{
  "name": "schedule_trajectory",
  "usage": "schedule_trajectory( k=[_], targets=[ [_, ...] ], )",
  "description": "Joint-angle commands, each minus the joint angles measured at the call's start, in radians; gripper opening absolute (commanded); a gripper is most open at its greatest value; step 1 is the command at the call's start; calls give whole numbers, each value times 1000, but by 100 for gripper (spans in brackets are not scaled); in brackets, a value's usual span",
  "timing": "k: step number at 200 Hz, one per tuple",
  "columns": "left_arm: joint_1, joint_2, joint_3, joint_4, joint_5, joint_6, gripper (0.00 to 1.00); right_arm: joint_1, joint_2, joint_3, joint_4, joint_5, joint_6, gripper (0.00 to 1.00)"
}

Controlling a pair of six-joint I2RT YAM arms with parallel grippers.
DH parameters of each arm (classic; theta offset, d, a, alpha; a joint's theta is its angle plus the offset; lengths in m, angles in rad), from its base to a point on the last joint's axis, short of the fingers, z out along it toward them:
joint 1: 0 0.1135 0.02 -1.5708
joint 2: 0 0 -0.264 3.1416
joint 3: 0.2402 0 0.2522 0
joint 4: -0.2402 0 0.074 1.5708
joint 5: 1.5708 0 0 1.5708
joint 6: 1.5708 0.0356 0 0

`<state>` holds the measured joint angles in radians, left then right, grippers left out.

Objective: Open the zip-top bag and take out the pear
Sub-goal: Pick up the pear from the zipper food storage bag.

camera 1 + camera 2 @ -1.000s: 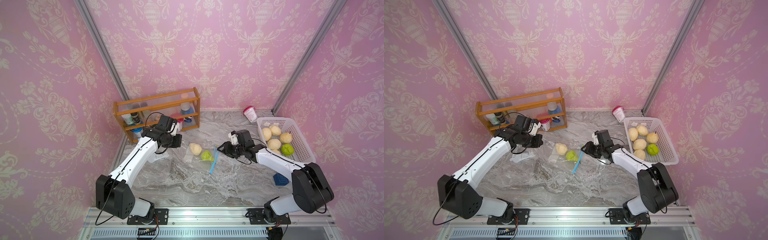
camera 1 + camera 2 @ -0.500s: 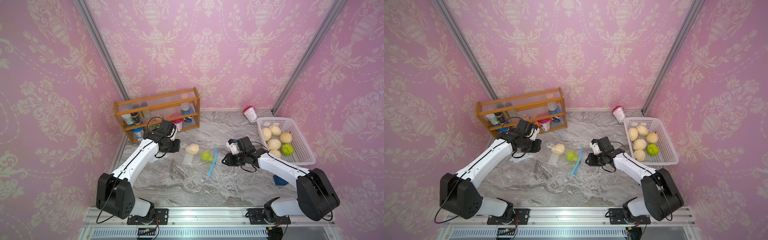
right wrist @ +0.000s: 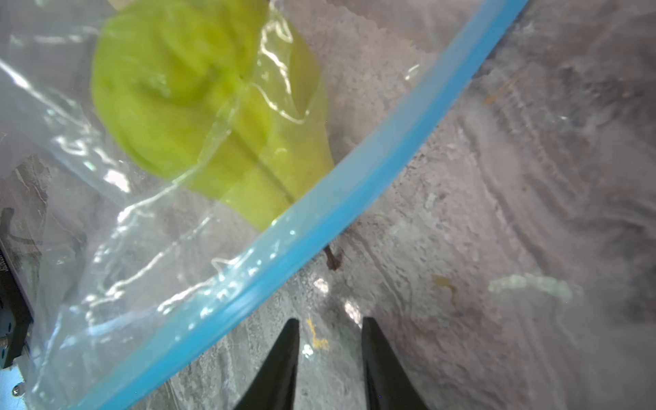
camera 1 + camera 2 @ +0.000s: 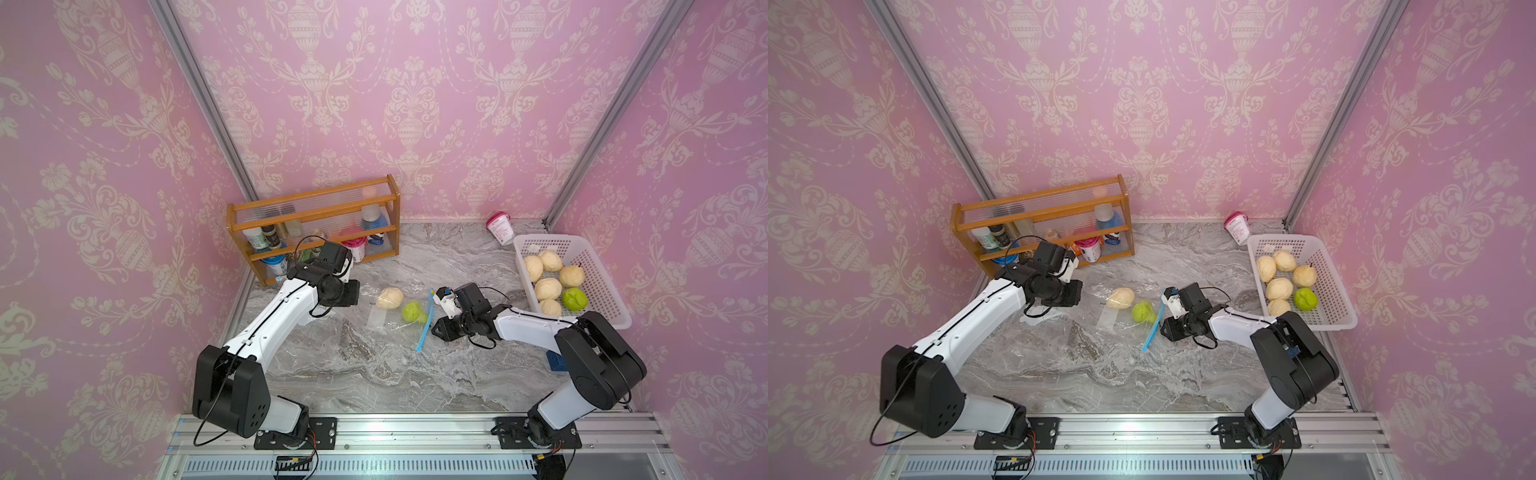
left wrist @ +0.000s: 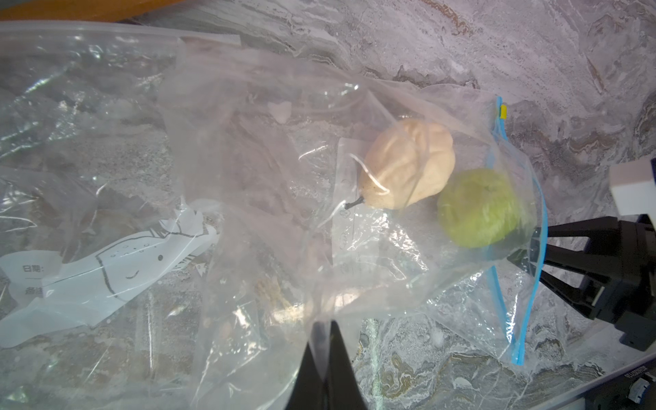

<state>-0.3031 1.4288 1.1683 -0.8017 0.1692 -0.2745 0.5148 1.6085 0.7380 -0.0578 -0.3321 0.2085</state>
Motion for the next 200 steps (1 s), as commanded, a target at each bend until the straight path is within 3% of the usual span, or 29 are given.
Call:
schedule_trajectory(
  k=[1,100,146,200],
  targets=[
    [10,4,-21,-4,-9,23,0,16,24,41,51,60,-24,33],
    [15,4,-44,10,7,21,0,59,117,84,78,157,-29,20],
    [17,2,-37,1,4,23,0,60,108,65,101,148,-52,0],
    [17,5,-40,12,-5,4,0,58,-19,68,-52,75,-93,0]
  ],
)
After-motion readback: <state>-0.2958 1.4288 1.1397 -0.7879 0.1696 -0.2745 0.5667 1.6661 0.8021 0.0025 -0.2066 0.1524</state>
